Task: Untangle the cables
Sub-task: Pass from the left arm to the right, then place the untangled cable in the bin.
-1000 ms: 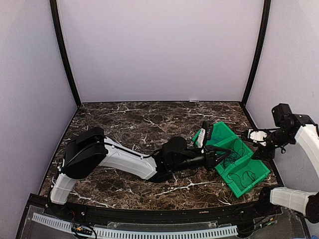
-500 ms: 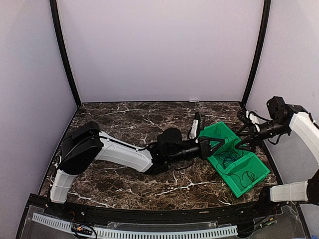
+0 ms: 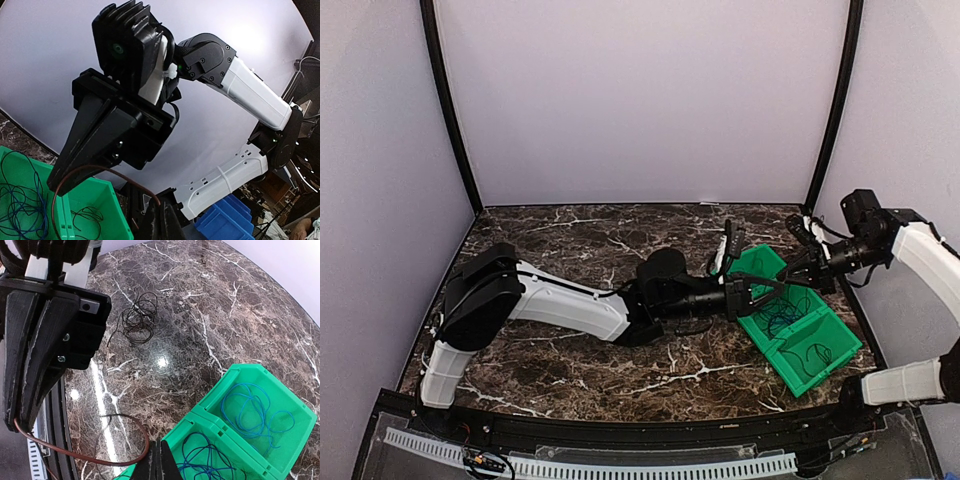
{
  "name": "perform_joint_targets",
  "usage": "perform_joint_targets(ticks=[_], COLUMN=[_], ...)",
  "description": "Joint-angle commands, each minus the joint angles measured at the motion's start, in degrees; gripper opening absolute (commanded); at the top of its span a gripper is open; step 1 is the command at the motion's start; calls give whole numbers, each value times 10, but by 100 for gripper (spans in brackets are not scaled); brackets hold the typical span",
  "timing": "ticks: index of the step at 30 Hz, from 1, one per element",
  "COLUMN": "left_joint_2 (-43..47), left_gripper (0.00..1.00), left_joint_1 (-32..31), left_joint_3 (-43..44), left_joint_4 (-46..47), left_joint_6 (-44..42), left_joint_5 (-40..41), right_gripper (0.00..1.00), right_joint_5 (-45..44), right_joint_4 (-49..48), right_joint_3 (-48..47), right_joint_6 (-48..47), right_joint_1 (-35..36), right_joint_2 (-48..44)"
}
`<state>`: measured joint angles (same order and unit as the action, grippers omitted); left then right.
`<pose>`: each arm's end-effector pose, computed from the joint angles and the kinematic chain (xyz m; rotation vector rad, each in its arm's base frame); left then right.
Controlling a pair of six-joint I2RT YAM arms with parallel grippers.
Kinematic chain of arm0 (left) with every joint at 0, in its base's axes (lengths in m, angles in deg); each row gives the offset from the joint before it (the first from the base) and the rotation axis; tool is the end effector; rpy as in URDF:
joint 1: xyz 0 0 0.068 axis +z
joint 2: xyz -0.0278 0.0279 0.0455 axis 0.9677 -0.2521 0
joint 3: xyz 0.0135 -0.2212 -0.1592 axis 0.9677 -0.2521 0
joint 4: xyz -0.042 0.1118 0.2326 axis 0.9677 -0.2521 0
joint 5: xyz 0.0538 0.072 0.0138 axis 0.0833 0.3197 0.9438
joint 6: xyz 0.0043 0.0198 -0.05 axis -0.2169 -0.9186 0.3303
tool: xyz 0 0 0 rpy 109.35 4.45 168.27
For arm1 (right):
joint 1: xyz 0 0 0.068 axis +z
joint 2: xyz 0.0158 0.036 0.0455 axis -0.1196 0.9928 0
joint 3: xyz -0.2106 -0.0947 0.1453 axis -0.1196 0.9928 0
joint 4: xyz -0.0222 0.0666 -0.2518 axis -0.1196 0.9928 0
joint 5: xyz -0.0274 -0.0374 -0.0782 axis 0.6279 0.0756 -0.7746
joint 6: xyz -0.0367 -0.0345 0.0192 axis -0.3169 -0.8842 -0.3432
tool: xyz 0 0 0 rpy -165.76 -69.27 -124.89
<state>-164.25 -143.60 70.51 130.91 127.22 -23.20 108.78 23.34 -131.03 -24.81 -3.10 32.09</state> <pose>0.1760 -0.4758 0.2442 0.7198 1.3633 -1.8465 0.1995 0.0410 0.2917 -1.3077 1.8724 0.7831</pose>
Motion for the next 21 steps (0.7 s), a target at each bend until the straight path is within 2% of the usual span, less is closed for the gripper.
perform_joint_targets(ticks=[1,4,6,9,13,16,18,21], left_joint_2=[10,30,54,90,154,181,199,226], left_gripper=[8,30,38,41,41,41,41,41], left_joint_1=[0,1,5,13,38,49,54,60], left_joint_3=[11,-6,-51,-109,-196,-242,-260,-275], left_joint_4=[-5,-18,-17,-4,4,-12,-27,-72], left_joint_6=[-2,-14,-25,-36,-40,-48,-59,-73], left_joint_5=[-13,-3,10,29,62,91,111,151], right_gripper=[0,0,0,0,0,0,24,42], right_joint_5=[-36,-100,-141,-213,-324,-313,-283,-260], right_joint_4=[53,109,143,202,208,207,207,199], right_joint_3=[-38,-66,-80,-97,-68,-51,-39,1], right_joint_6=[-20,-64,-98,-152,-182,-190,-191,-187], right_joint_1=[0,-16,-31,-60,-70,-71,-65,-2], right_joint_2=[16,14,8,2,-22,-25,-21,-32])
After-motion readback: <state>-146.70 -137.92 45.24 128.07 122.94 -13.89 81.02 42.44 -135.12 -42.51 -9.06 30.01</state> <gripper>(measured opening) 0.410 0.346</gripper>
